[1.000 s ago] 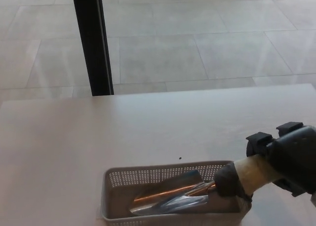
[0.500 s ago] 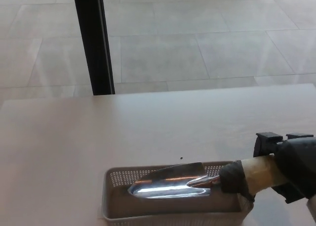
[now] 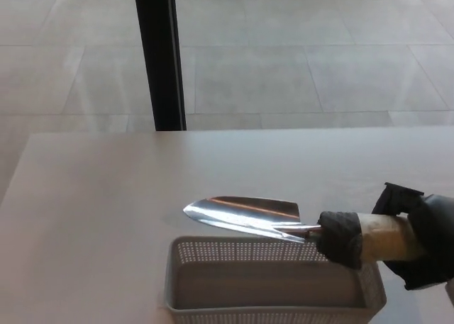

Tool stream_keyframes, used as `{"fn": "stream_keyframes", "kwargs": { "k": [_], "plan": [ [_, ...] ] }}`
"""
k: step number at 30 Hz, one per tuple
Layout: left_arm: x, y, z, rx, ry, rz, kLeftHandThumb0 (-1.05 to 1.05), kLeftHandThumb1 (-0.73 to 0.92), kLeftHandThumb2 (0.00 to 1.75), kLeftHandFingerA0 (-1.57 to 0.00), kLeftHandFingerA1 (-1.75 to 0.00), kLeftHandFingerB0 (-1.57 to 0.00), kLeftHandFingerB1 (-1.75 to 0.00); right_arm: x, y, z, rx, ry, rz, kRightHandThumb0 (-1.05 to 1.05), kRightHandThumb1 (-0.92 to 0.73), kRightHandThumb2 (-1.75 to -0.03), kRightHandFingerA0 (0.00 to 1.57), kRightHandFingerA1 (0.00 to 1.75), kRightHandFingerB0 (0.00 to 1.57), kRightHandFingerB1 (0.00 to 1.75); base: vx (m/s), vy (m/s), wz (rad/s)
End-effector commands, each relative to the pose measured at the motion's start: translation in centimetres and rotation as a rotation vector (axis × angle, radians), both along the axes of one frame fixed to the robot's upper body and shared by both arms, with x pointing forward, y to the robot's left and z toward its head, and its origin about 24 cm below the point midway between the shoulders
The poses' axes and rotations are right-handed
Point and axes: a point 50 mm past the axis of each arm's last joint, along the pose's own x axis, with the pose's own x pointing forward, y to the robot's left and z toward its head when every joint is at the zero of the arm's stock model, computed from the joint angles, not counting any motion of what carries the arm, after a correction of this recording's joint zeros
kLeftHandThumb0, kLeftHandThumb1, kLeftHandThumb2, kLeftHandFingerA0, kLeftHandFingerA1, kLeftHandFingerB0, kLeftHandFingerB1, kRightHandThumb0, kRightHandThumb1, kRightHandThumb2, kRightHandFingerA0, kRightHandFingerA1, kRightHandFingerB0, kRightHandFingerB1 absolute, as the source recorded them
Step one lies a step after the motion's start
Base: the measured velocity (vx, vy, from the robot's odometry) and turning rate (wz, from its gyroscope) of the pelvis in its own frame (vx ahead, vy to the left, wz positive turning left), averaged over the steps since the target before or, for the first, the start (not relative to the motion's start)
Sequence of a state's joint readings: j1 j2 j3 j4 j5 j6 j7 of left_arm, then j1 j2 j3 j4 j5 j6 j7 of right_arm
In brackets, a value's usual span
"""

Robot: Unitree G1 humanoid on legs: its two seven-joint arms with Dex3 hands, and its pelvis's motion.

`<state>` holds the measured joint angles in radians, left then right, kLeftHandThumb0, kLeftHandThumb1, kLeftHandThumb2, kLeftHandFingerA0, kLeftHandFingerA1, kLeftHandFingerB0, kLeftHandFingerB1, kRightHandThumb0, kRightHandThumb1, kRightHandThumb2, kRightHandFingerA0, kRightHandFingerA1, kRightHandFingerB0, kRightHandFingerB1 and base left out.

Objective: A garden tool is kept on the righthand side and a container is kept on the lefthand side on a desk infront of the robot. the robot uses its right hand to pick up the garden tool and makes a scooping motion inside the container

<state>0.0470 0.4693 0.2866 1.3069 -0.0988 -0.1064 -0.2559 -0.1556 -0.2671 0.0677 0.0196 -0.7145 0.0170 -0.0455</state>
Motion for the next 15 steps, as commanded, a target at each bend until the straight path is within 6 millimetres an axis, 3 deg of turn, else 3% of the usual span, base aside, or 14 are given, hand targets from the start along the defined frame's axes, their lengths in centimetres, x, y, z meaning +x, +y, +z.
{"fn": "stream_keyframes", "kwargs": {
  "k": [1,5,6,7,9,10,14,15],
  "plan": [
    [-0.8,0.5,0.2,0.024,0.021,0.007,-0.16,-0.30,0.76,-1.05,-1.09,-1.01,-1.04,0.8,-2.4,4.8,0.408,-0.045,-0.021,-0.14,-0.55,-1.10,0.87,1.75,0.74,1.52,0.00,0.000,0.00],
    [-1.0,0.5,0.2,0.032,0.030,0.002,-0.17,-0.27,0.77,-1.04,-1.08,-0.99,-1.03,1.3,-3.7,6.5,0.434,-0.091,-0.034,-0.15,-0.58,-1.07,0.87,1.75,0.74,1.51,0.00,0.000,0.00],
    [-1.0,0.5,0.2,0.023,0.028,0.013,-0.84,-0.25,1.31,-0.83,-1.29,-0.86,-1.17,1.4,-4.0,6.8,0.436,-0.096,-0.029,-0.23,-0.56,-1.12,1.18,1.39,0.92,1.22,0.00,0.000,0.00],
    [-1.0,0.5,0.2,0.023,0.027,0.014,-0.93,-0.21,1.20,-0.87,-1.24,-0.87,-1.13,1.5,-4.3,7.2,0.430,-0.107,-0.025,-0.15,-0.59,-1.04,0.88,1.75,0.73,1.52,0.00,0.000,0.00],
    [-1.1,0.5,0.2,0.020,0.024,0.026,-0.89,-0.24,1.20,-0.87,-1.24,-0.87,-1.13,1.6,-4.9,8.0,0.415,-0.132,-0.021,-0.15,-0.56,-1.09,0.89,1.75,0.76,1.51,0.00,0.000,0.00],
    [-1.2,0.6,0.2,0.028,0.034,0.019,-0.72,-0.32,1.27,-0.81,-1.32,-0.80,-1.18,1.6,-5.1,8.3,0.410,-0.138,-0.022,-0.14,-0.56,-1.08,0.88,1.75,0.75,1.50,0.00,0.000,0.00],
    [-1.3,0.6,0.2,0.025,0.026,0.027,-0.86,-0.22,1.25,-0.84,-1.28,-0.85,-1.16,1.8,-6.1,9.5,0.372,-0.177,-0.030,-0.11,-0.54,-1.08,0.84,1.75,0.75,1.50,0.00,0.000,0.00],
    [-1.3,0.6,0.3,0.027,0.026,0.016,-1.02,-0.18,1.17,-0.92,-1.24,-0.89,-1.14,2.0,-6.5,10.0,0.344,-0.187,-0.046,-0.09,-0.52,-1.10,0.84,1.74,0.77,1.51,0.00,0.000,0.00]
  ]
}}
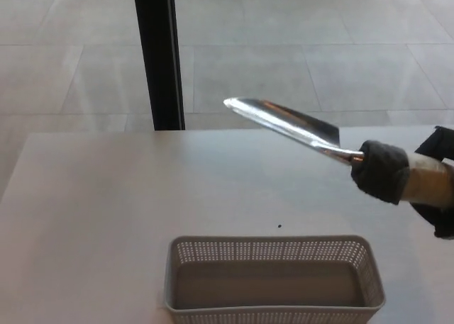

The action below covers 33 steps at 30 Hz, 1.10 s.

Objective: A garden tool is kept on the righthand side and a container is kept on the lefthand side on a desk infront of the robot. the robot uses its right hand to pick up the garden tool and makes a scooping motion inside the container

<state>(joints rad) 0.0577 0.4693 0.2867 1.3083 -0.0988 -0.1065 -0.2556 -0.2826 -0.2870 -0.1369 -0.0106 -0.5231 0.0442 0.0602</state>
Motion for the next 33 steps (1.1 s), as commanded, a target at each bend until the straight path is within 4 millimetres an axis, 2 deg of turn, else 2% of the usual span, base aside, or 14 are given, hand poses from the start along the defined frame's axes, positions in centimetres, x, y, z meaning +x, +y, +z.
{"fn": "stream_keyframes", "kwargs": {
  "k": [1,4,6,7,8,21,22,23,24,26,28,30,31,33],
  "plan": [
    [-0.9,0.6,0.4,0.028,0.015,0.007,-1.02,-0.18,1.17,-0.92,-1.24,-0.89,-1.14,0.6,-3.0,4.6,0.126,-0.077,0.014,-0.09,-0.52,-1.10,0.84,1.74,0.77,1.51,0.00,0.000,0.00],
    [-0.7,0.7,0.4,0.032,0.027,0.011,-0.68,-0.33,1.28,-0.81,-1.32,-0.80,-1.18,0.5,-4.5,5.5,0.056,-0.062,-0.041,-0.10,-0.49,-1.13,0.84,1.73,0.76,1.51,0.00,0.000,0.00],
    [-0.6,0.8,0.5,0.039,0.020,0.011,-0.84,-0.25,1.29,-0.92,-1.25,-0.84,-1.15,0.6,-5.2,5.2,0.047,-0.046,-0.052,-0.10,-0.47,-1.14,0.84,1.74,0.77,1.50,0.00,0.000,0.00],
    [-0.7,0.8,0.5,0.049,0.030,0.006,-0.17,-0.27,0.77,-1.08,-1.09,-1.01,-1.04,0.4,-6.0,4.5,0.019,0.006,-0.097,-0.14,-0.52,-1.06,0.84,1.75,0.73,1.48,0.00,0.000,0.00],
    [-0.8,0.8,0.4,0.037,0.021,0.023,-0.76,-0.28,1.31,-0.92,-1.27,-0.86,-1.17,0.3,-6.3,4.2,0.001,0.036,-0.118,-0.16,-0.50,-1.10,0.85,1.75,0.75,1.48,0.00,0.000,0.00],
    [-1.2,0.5,0.2,0.038,0.029,0.025,-0.97,-0.20,1.22,-0.88,-1.27,-0.88,-1.18,0.4,-9.9,-1.4,-0.013,0.220,-0.319,-0.20,-0.56,-1.06,0.87,1.72,0.78,1.42,0.00,0.000,0.00],
    [-1.3,0.5,0.1,0.029,0.025,0.031,-0.59,-0.34,1.24,-0.75,-1.37,-0.78,-1.22,0.4,-10.0,-2.2,0.000,0.244,-0.332,-0.20,-0.58,-1.00,0.85,1.73,0.77,1.44,0.00,0.000,0.00],
    [-1.4,0.4,0.1,0.027,0.024,0.029,-0.92,-0.24,1.20,-0.88,-1.25,-0.89,-1.15,0.4,-10.1,-2.8,0.007,0.263,-0.346,-0.14,-0.59,-0.98,0.92,1.75,0.73,1.41,0.00,0.000,0.00],
    [-1.4,0.4,0.1,0.036,0.029,0.022,-0.17,-0.30,0.75,-1.05,-1.08,-0.99,-1.03,0.4,-10.1,-3.4,0.015,0.282,-0.364,-0.15,-0.61,-0.93,0.93,1.73,0.73,1.38,0.00,0.000,0.00],
    [-1.3,0.4,0.1,0.039,0.029,0.019,-0.17,-0.28,0.77,-1.07,-1.09,-0.98,-1.03,0.4,-9.8,-5.2,0.048,0.326,-0.387,-0.27,-0.54,-1.09,1.14,1.30,0.89,1.11,0.00,0.000,0.00],
    [-1.1,0.3,0.1,0.035,0.021,0.018,-0.17,-0.29,0.77,-1.07,-1.10,-1.00,-1.04,0.3,-9.8,-6.1,0.075,0.344,-0.409,-0.25,-0.61,-0.95,0.84,1.69,0.71,1.38,0.00,0.000,0.00],
    [-1.1,0.3,0.1,0.033,0.020,0.013,-0.17,-0.29,0.77,-1.07,-1.10,-1.00,-1.04,0.2,-9.8,-6.5,0.090,0.356,-0.425,-0.25,-0.61,-0.95,0.84,1.69,0.71,1.38,0.00,0.000,0.00],
    [-1.2,0.3,0.1,0.032,0.023,0.022,-0.90,-0.23,1.24,-0.91,-1.26,-0.89,-1.16,0.0,-9.6,-7.9,0.106,0.386,-0.447,-0.24,-0.64,-0.93,0.78,1.68,0.66,1.38,0.00,0.000,0.00],
    [-1.3,0.3,0.0,0.022,0.020,0.040,-0.85,-0.29,1.23,-0.84,-1.27,-0.88,-1.16,-0.4,-9.4,-9.4,0.104,0.423,-0.457,-0.23,-0.65,-0.86,0.80,1.60,0.73,1.10,0.00,0.000,0.00]
  ]
}}
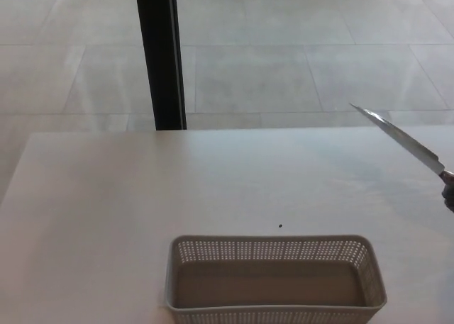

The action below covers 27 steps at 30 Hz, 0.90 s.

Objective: A garden tool is kept on the righthand side and a container is kept on the lefthand side on a desk infront of the robot. the robot uses its right hand to pick up the garden tool and makes a scooping motion inside the container

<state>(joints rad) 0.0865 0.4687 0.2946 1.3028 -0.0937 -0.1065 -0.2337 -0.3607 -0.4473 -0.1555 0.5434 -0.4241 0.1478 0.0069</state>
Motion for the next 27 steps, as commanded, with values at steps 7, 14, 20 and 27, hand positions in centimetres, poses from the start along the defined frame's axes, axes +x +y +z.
{"fn": "stream_keyframes", "kwargs": {
  "k": [7,14,20,27],
  "plan": [
    [-0.1,0.1,0.1,0.005,-0.004,-0.004,-0.16,-0.28,0.77,-1.08,-1.10,-1.00,-1.04,-1.3,1.3,-4.6,-0.075,0.117,-0.014,-0.16,-0.66,-0.78,0.90,1.66,0.75,1.33,0.00,0.000,0.00],
    [0.0,0.0,0.0,0.004,-0.003,0.017,-0.61,-0.34,1.26,-0.85,-1.33,-0.84,-1.19,-0.9,2.9,-4.3,-0.199,0.146,0.125,-0.51,-0.66,-0.63,0.77,1.35,0.46,0.42,0.00,0.000,0.00],
    [0.2,0.0,-0.1,-0.001,-0.005,0.035,-0.42,-0.39,1.20,-0.85,-1.34,-0.83,-1.20,-0.8,3.1,-3.0,-0.376,0.390,0.254,-1.02,-0.66,-1.06,0.00,0.15,0.00,0.00,0.00,0.000,0.00],
    [0.0,0.0,0.0,-0.003,-0.004,0.026,-0.91,-0.24,1.24,-0.88,-1.25,-0.87,-1.15,-1.0,2.7,-2.0,-0.366,0.472,0.246,-1.04,-0.59,-0.88,0.00,0.00,0.00,0.00,0.00,0.000,0.00]
  ]
}}
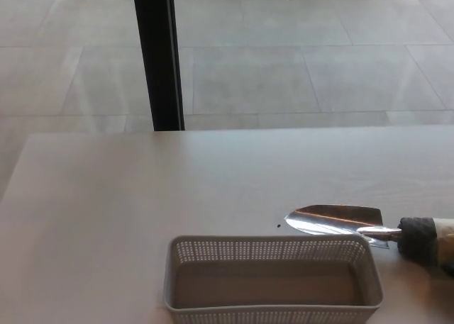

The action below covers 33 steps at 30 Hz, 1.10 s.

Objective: A garden tool is kept on the righthand side and a container is kept on the lefthand side on a desk infront of the robot. the robot uses its right hand to pick up the garden tool and makes a scooping motion inside the container

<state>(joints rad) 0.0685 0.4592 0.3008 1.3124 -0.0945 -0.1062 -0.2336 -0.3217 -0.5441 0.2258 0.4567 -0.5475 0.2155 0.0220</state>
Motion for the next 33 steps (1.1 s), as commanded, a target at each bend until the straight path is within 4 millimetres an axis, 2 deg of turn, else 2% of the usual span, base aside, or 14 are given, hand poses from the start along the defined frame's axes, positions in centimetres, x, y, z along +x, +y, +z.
{"fn": "stream_keyframes", "kwargs": {
  "k": [1,2,3,4,7,8,10,15,16,18,23,24,26,33],
  "plan": [
    [-0.5,0.3,0.2,0.015,0.015,0.002,-0.89,-0.25,1.24,-0.93,-1.23,-0.89,-1.13,-1.1,-1.7,0.5,-0.061,0.228,-0.045,-1.05,-0.60,-0.87,0.00,0.00,0.00,0.00,0.00,0.000,0.00],
    [-0.5,0.3,0.2,0.017,0.016,-0.003,-0.37,-0.30,1.09,-0.98,-1.28,-0.91,-1.14,-1.3,-2.0,0.8,-0.056,0.235,-0.054,-1.04,-0.59,-0.85,0.00,0.00,0.00,0.00,0.00,0.000,0.00],
    [-0.6,0.3,0.1,0.016,0.017,-0.002,-0.91,-0.21,1.21,-0.91,-1.23,-0.87,-1.13,-1.4,-2.2,0.9,-0.047,0.235,-0.062,-1.04,-0.59,-0.85,0.00,0.00,0.00,0.00,0.00,0.000,0.00],
    [-0.5,0.3,0.1,0.017,0.018,0.006,-0.17,-0.31,0.74,-1.06,-1.09,-0.99,-1.03,-1.5,-2.5,1.1,-0.038,0.235,-0.071,-1.05,-0.75,-0.63,0.00,0.00,0.00,0.00,0.00,0.000,0.00],
    [-0.5,0.4,0.3,0.020,0.013,-0.014,-0.17,-0.30,0.75,-1.04,-1.08,-0.97,-1.03,-1.8,-3.1,1.8,-0.033,0.221,-0.080,-1.05,-0.79,-0.65,0.00,0.00,0.00,0.00,0.00,0.000,0.00],
    [-0.5,0.3,0.2,0.019,0.015,-0.015,-0.93,-0.22,1.24,-0.87,-1.28,-0.86,-1.17,-2.0,-3.2,1.9,-0.034,0.225,-0.080,-1.05,-0.80,-0.66,0.00,0.00,0.00,0.00,0.00,0.000,0.00],
    [-0.7,0.3,0.2,0.013,0.013,-0.016,-0.18,-0.29,0.76,-1.00,-1.07,-0.97,-1.03,-2.8,-4.2,2.9,-0.011,0.217,-0.087,-1.05,-0.82,-0.67,0.00,0.00,0.00,0.00,0.00,0.000,0.00],
    [-0.9,0.4,0.2,0.012,0.014,-0.001,-0.17,-0.29,0.76,-1.03,-1.08,-0.99,-1.03,-5.0,-6.5,6.5,0.078,0.139,-0.096,-1.05,-0.80,-0.66,0.00,0.00,0.00,0.00,0.00,0.000,0.00],
    [-1.0,0.4,0.3,0.015,0.018,-0.007,-0.85,-0.26,1.32,-0.82,-1.31,-0.83,-1.17,-5.8,-7.4,7.8,0.109,0.112,-0.102,-1.05,-0.81,-0.67,0.00,0.00,0.00,0.00,0.00,0.000,0.00],
    [-1.0,0.4,0.3,0.008,0.006,0.002,-0.90,-0.26,1.28,-0.88,-1.26,-0.88,-1.14,-6.7,-8.3,9.3,0.143,0.060,-0.099,-1.05,-0.80,-0.66,0.00,0.00,0.00,0.00,0.00,0.000,0.00],
    [-0.6,0.4,0.3,0.025,0.012,-0.021,-0.17,-0.27,0.78,-1.06,-1.09,-0.98,-1.02,-11.6,-13.0,15.8,0.235,-0.214,-0.258,-1.05,-0.78,-0.55,0.00,0.03,0.00,0.22,0.00,0.000,0.00],
    [-0.6,0.4,0.3,0.028,0.015,-0.018,-0.81,-0.29,1.32,-0.92,-1.25,-0.87,-1.15,-13.7,-14.5,17.0,0.296,-0.313,-0.338,-1.05,-0.58,-1.08,0.00,0.54,0.00,0.48,0.00,0.000,0.00],
    [-0.6,0.5,0.3,0.023,0.005,0.007,-0.17,-0.29,0.77,-1.09,-1.11,-1.01,-1.04,-15.6,-16.1,17.1,0.350,-0.421,-0.445,-1.05,-0.60,-1.08,0.00,0.49,0.00,0.45,0.00,0.000,0.00],
    [0.1,0.2,0.1,0.020,0.009,-0.017,-0.18,-0.27,0.77,-1.05,-1.09,-0.95,-1.02,-25.1,-20.7,11.4,0.590,-0.779,-0.886,-1.01,-0.58,-1.00,0.00,0.58,0.00,0.45,0.00,0.000,0.00]
  ]
}}
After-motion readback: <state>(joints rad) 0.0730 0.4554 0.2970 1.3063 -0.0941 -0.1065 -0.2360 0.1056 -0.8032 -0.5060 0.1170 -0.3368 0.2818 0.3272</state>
